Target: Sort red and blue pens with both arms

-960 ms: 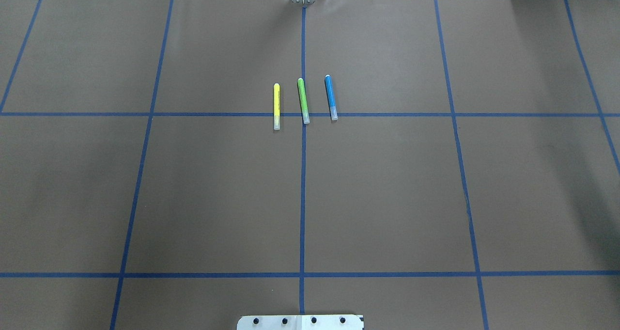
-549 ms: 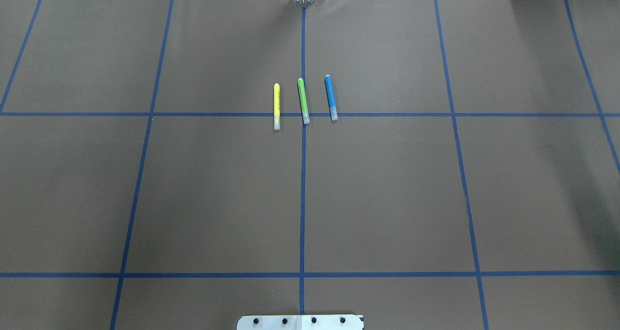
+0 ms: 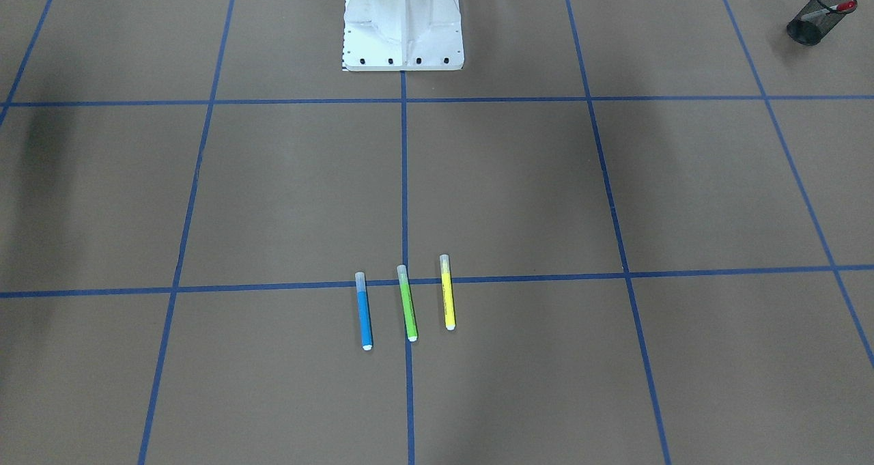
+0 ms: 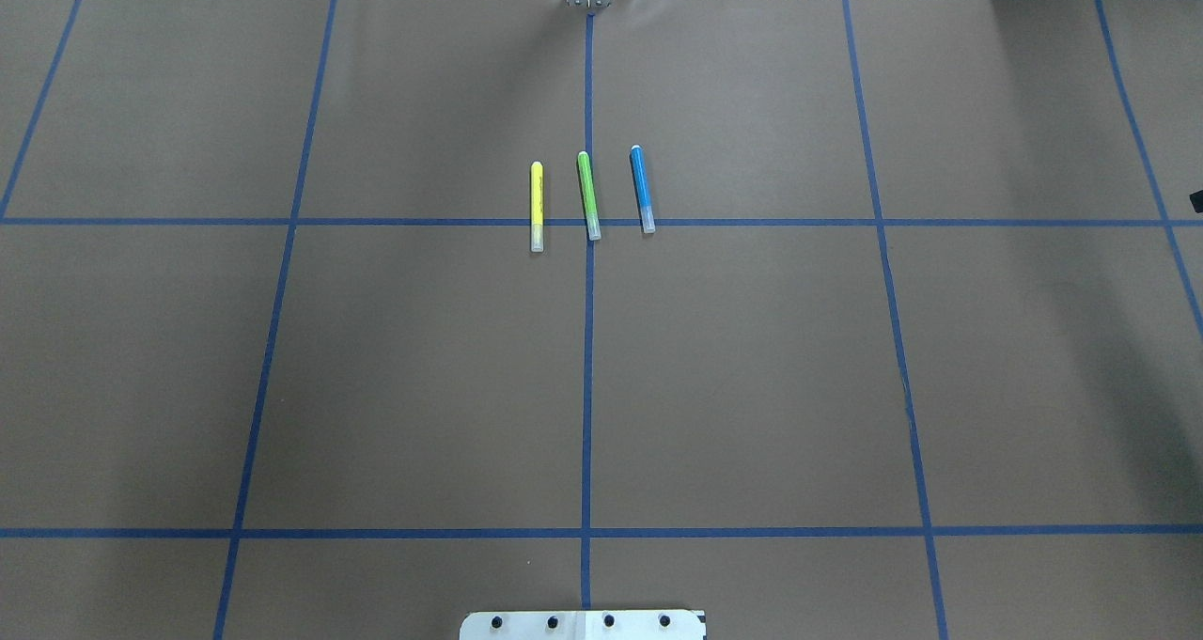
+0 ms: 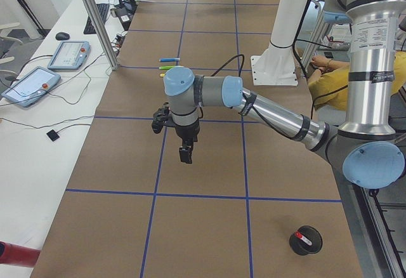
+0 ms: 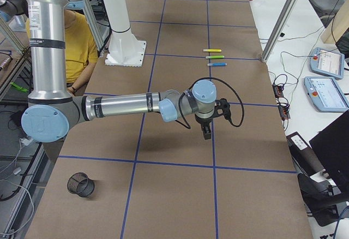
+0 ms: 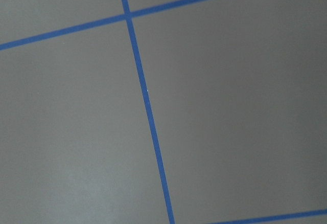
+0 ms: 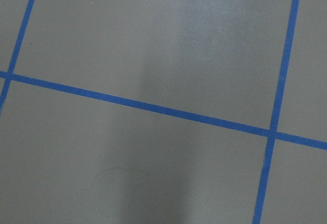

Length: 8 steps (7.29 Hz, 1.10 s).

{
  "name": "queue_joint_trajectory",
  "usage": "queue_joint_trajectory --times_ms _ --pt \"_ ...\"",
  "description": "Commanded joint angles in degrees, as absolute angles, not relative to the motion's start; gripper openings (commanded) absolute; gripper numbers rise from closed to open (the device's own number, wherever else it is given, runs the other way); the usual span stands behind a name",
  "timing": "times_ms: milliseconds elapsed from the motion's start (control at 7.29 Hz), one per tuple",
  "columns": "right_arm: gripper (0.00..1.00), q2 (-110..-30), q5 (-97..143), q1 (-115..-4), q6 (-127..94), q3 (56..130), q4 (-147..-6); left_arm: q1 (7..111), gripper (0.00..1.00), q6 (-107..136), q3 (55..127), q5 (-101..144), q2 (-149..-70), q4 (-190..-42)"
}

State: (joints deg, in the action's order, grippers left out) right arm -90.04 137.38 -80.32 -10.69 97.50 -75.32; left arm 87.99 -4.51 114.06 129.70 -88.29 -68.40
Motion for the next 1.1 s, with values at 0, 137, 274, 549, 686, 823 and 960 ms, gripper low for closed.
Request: queue_joint_trajectory --times_ms 0,137,274,549,686,823,960 --pt "1.00 -87.55 137.55 -79.28 -14.05 97.82 -75.32 93.66 0.99 -3.07 106.39 132.96 -88.07 -78.97" --pt "1.00 -86.58 137.90 -79.02 -16.06 98.08 -75.41 97.08 0.99 -3.08 101.65 137.07 -87.54 -84.32" --pt "1.00 -85.53 139.21 -78.40 -19.04 99.13 -75.50 99.12 0.99 -3.16 99.34 138.50 -86.32 -87.77" --pt "1.00 -83.42 139.22 -74.21 -28.17 102.55 -76.02 99.32 0.99 -3.08 100.63 138.34 -84.47 -88.59" --pt "1.00 -81.06 139.13 -72.09 -32.65 102.66 -76.20 99.23 0.99 -2.99 100.63 138.34 -83.94 -88.59" --pt "1.00 -78.51 138.78 -68.68 -37.83 102.66 -76.38 99.23 0.99 -2.81 100.81 138.34 -83.76 -88.59" --pt "1.00 -74.14 137.65 -65.34 -43.28 102.66 -79.94 99.23 0.99 -2.81 100.72 138.34 -83.76 -88.59"
